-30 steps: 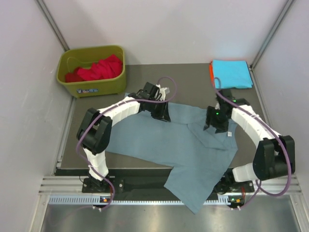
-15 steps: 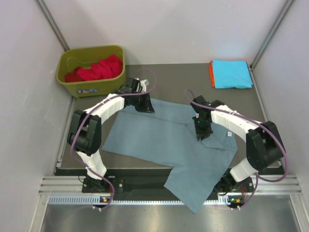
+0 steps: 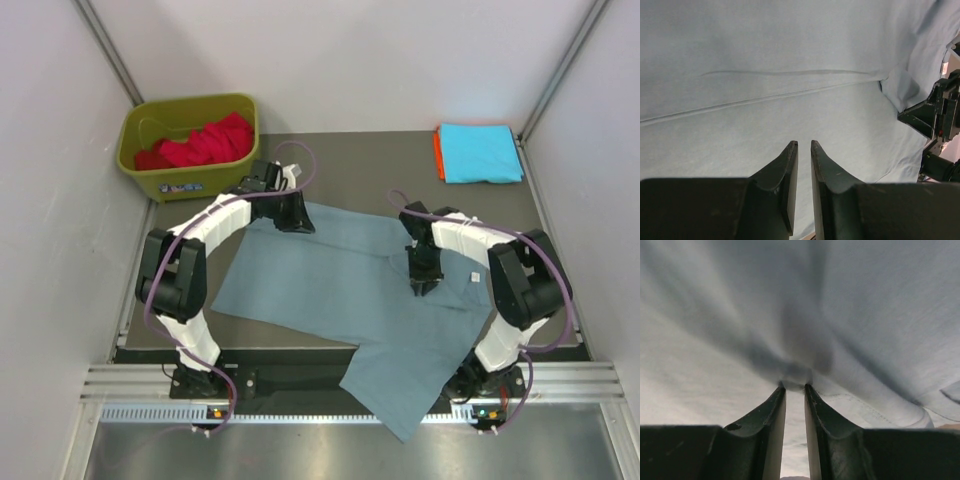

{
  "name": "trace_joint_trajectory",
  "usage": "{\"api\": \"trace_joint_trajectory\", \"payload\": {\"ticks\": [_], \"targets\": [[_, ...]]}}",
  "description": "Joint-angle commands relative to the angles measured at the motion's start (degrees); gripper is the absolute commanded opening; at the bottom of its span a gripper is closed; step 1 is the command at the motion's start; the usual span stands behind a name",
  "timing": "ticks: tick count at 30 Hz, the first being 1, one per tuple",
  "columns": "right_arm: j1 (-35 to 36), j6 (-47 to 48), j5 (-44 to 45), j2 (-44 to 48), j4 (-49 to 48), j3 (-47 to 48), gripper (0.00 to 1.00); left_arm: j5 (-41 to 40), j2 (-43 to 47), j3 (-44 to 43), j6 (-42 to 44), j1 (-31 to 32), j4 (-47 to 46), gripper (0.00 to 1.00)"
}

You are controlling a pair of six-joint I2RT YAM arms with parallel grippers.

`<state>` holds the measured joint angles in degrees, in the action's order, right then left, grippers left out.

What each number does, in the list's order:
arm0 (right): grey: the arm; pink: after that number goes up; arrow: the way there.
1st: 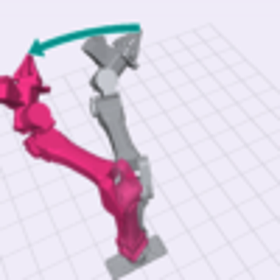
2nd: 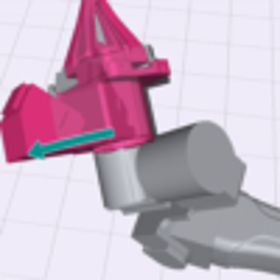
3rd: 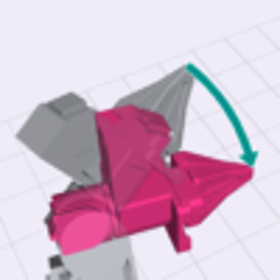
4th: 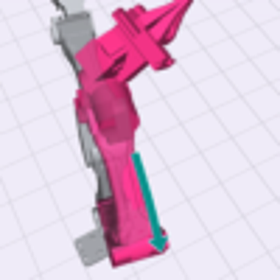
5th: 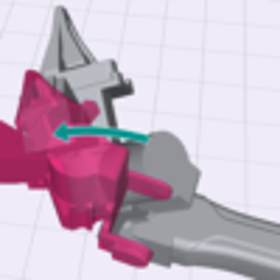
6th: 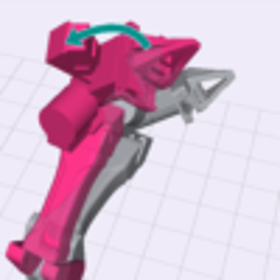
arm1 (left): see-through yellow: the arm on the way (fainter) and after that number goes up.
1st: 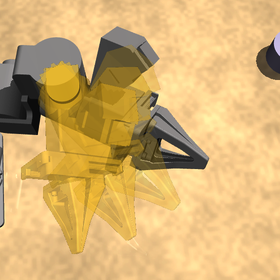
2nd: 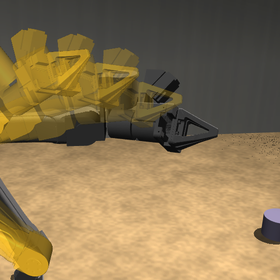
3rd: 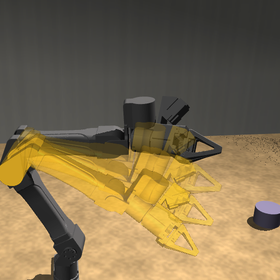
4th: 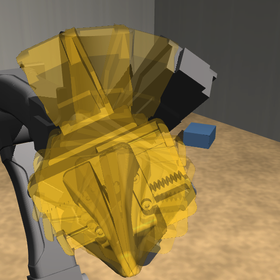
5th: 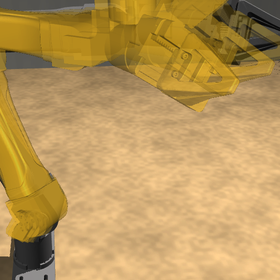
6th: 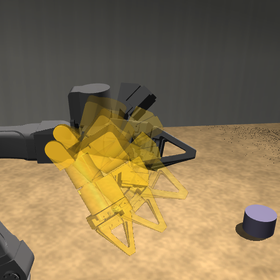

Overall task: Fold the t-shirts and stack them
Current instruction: Fold the tshirt

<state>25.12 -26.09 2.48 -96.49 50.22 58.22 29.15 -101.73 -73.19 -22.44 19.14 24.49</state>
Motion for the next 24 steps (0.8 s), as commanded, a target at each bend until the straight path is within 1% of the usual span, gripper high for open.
{"api": "trace_joint_trajectory", "payload": {"ticks": [1,8,13,16,17,19,21,24], "targets": [[-3.32,0.6,4.45,-1.68,-1.44,2.95,0.22,0.83,2.94,-0.73,1.17,-0.5,-0.58,0.21],[-9.47,6.65,11.05,-5.02,-0.3,9.79,0.26,0.91,2.07,-2.4,1.61,-1.12,0.82,0.21],[-10.1,8.94,15.17,-6.52,1.72,14.37,0.29,1.0,1.19,-3.54,1.61,-1.91,1.61,0.21],[-10.1,10.35,14.4,-4.69,3.74,16.31,0.33,1.18,1.1,-3.1,1.43,-2.35,1.26,0.21],[-9.92,10.53,14.39,-3.98,4.18,16.4,0.34,1.09,1.1,-2.93,1.34,-2.35,1.09,0.21],[-9.74,10.97,14.74,-1.7,4.63,16.23,0.39,1.09,0.92,-2.57,1.25,-2.52,1.0,0.21],[-9.31,11.58,15.18,-0.46,5.59,16.23,0.41,1.26,0.48,-2.49,0.99,-2.61,0.91,0.21],[-7.82,12.55,12.2,1.65,5.51,16.05,0.44,1.79,-0.04,-2.49,0.47,-2.7,0.3,0.21]]}}
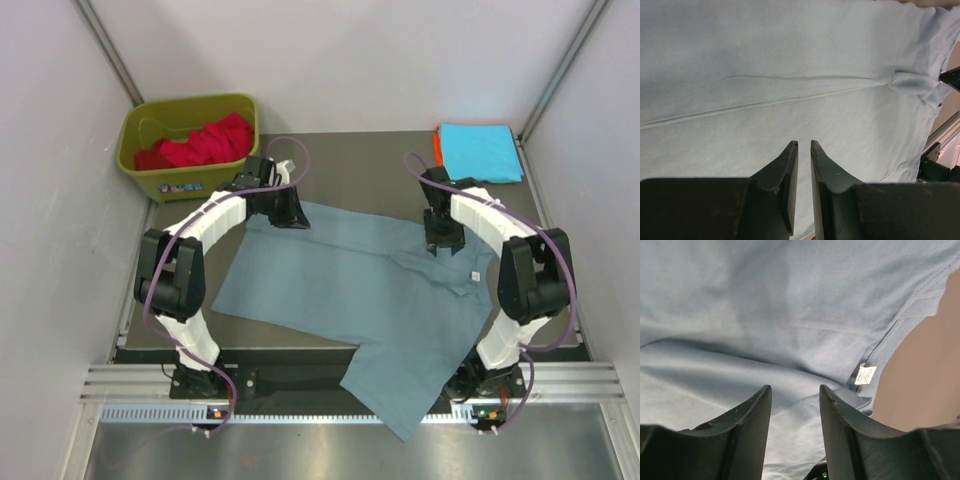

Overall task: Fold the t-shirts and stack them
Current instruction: Fold the tshirt

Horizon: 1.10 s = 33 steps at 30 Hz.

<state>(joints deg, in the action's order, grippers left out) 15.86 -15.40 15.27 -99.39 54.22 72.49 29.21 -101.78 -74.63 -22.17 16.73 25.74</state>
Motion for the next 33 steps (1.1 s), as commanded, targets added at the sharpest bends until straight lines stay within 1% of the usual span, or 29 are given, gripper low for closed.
{"api": "trace_joint_trajectory", "payload": {"ticks": [1,4,5,8,9,10,12,13,15,19,21,22,23,26,30,33], "targets": [[2.24,2.82,-1.46,4.73,1.25,1.78,0.44,1.9,0.0,-1.22,0.11,-0.3,-1.13,0.21],[6.63,3.62,0.29,4.39,2.46,2.57,0.46,2.16,-0.79,-2.01,0.02,-0.3,-1.22,0.21],[6.64,3.36,-0.15,4.12,3.0,2.83,0.45,2.08,-0.97,-2.27,0.03,-0.3,-1.13,0.21],[8.4,1.0,-5.58,4.82,2.66,1.53,0.32,2.34,-1.4,-3.06,0.03,-0.3,-1.04,0.21],[9.44,0.64,-7.43,5.35,1.95,0.73,0.19,2.51,-1.49,-3.5,0.11,-0.38,-0.78,0.21],[9.98,-0.32,-10.49,6.05,0.64,-1.36,0.15,2.43,-1.67,-3.59,0.2,-0.38,-0.69,0.21],[11.12,-1.21,-13.06,6.41,-0.95,-3.92,0.1,2.52,-1.67,-3.68,0.2,-0.38,-0.6,0.21],[11.04,-2.26,-14.98,5.8,-2.09,-6.28,0.1,2.52,-1.67,-3.59,0.2,-0.47,-0.6,0.21],[10.95,-3.06,-15.0,4.83,-3.06,-7.79,0.1,2.6,-1.93,-3.68,0.2,-0.65,-0.6,0.21],[10.69,-3.67,-13.6,3.77,-4.56,-8.94,0.1,2.61,-1.85,-3.5,0.11,-1.0,-0.51,0.21],[9.64,-3.67,-12.81,2.81,-4.73,-9.21,0.1,2.69,-1.85,-3.59,0.2,-1.09,-0.42,0.21],[9.02,-3.67,-10.98,2.45,-4.82,-9.38,0.1,2.61,-1.76,-3.68,0.38,-1.09,-0.42,0.21],[7.28,-3.76,-10.35,2.1,-4.91,-9.47,0.1,2.52,-1.67,-3.68,0.38,-1.17,-0.16,0.21],[3.76,-3.5,-7.89,0.87,-5.61,-8.77,0.1,2.43,-1.41,-3.68,0.64,-1.26,0.1,0.21],[1.29,-1.83,-4.9,-2.02,-5.7,-6.05,0.1,2.17,-1.14,-3.85,1.08,-1.35,0.63,0.22],[-0.04,-0.08,-0.08,-3.96,-4.04,-0.27,0.11,1.73,-0.71,-3.86,1.34,-1.44,1.07,0.22]]}}
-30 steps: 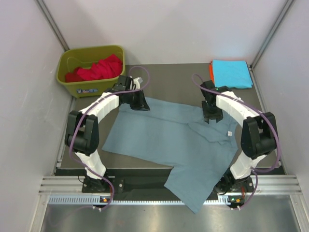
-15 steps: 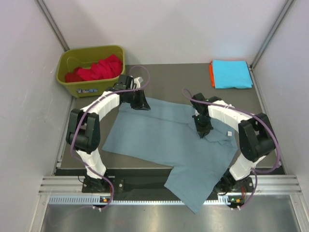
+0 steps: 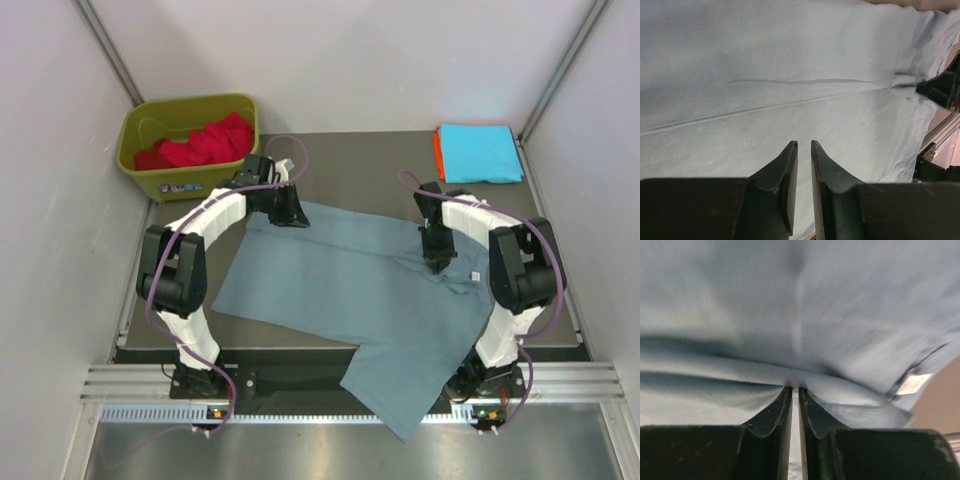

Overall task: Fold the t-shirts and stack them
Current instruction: Fold the tshirt

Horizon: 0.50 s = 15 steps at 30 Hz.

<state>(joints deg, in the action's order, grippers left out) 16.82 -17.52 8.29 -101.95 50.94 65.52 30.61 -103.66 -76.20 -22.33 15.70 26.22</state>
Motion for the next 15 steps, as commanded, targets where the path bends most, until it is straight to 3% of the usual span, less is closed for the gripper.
{"api": "trace_joint_trajectory", "payload": {"ticks": [1,6,10,13,15], "targets": [[-1.26,3.09,7.52,-1.67,-0.49,7.77,0.11,0.07,1.26,-2.28,1.5,-0.41,0.68,0.22],[-1.97,6.0,11.56,-3.16,1.53,12.61,0.13,-0.11,1.79,-1.58,1.76,-0.5,0.94,0.23],[-1.62,5.83,9.91,-0.36,3.81,12.53,0.16,-0.38,2.58,-0.88,1.85,-0.5,0.77,0.24],[0.75,5.3,4.99,4.64,4.7,9.73,0.22,-0.38,3.02,0.0,1.76,-0.59,0.24,0.24],[3.82,3.21,1.49,7.81,4.96,6.58,0.32,-0.11,2.85,0.35,1.67,-0.67,-0.02,0.23]]}}
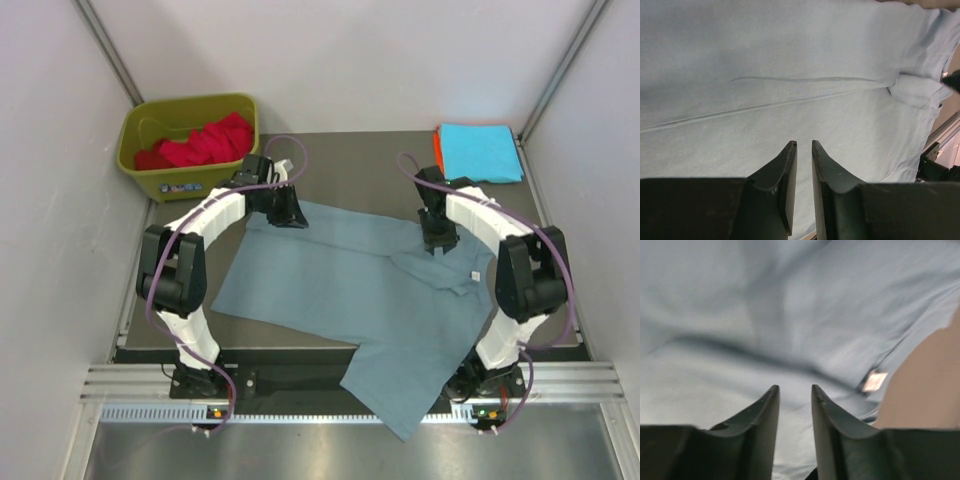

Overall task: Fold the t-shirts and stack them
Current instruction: Fold the tshirt

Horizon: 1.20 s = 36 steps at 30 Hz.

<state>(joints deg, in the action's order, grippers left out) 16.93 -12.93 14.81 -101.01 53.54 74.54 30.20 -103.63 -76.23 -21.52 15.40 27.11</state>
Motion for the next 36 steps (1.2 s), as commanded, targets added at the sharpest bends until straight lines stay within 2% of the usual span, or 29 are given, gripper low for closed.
{"api": "trace_joint_trajectory", "payload": {"ticks": [1,7,8,13,16,19,23,32,36], "targets": [[4.51,-2.27,-6.1,7.49,2.36,-3.69,0.34,0.3,2.74,0.38,0.78,-0.37,-1.01,0.23],[7.15,-6.05,-6.11,7.5,0.69,-9.94,0.43,0.83,2.47,0.38,-0.01,-0.37,-1.98,0.25],[7.07,-6.14,-6.19,7.32,0.17,-10.29,0.48,1.0,2.47,0.38,-0.02,-0.37,-1.89,0.25],[6.98,-3.95,-2.07,2.14,0.25,-8.28,0.49,1.44,2.21,-0.06,-0.19,-0.37,-1.89,0.25],[6.98,-3.16,-1.71,0.99,0.43,-7.4,0.47,1.01,2.56,-0.33,-0.1,-0.37,-1.63,0.25],[6.98,-2.54,0.74,0.29,0.08,-7.4,0.38,0.31,3.09,-0.15,-0.1,-0.37,-1.54,0.25],[6.8,-2.19,4.87,-1.64,0.34,-5.03,0.08,0.56,3.0,0.2,-0.54,-0.37,-1.89,0.24],[4.17,3.78,11.99,-6.55,0.16,6.21,0.09,1.53,2.3,-0.06,-1.6,-0.37,-2.85,0.24],[0.4,5.28,13.06,-10.51,0.6,12.37,0.16,1.8,2.12,-0.15,-1.6,-0.37,-2.59,0.24]]}}
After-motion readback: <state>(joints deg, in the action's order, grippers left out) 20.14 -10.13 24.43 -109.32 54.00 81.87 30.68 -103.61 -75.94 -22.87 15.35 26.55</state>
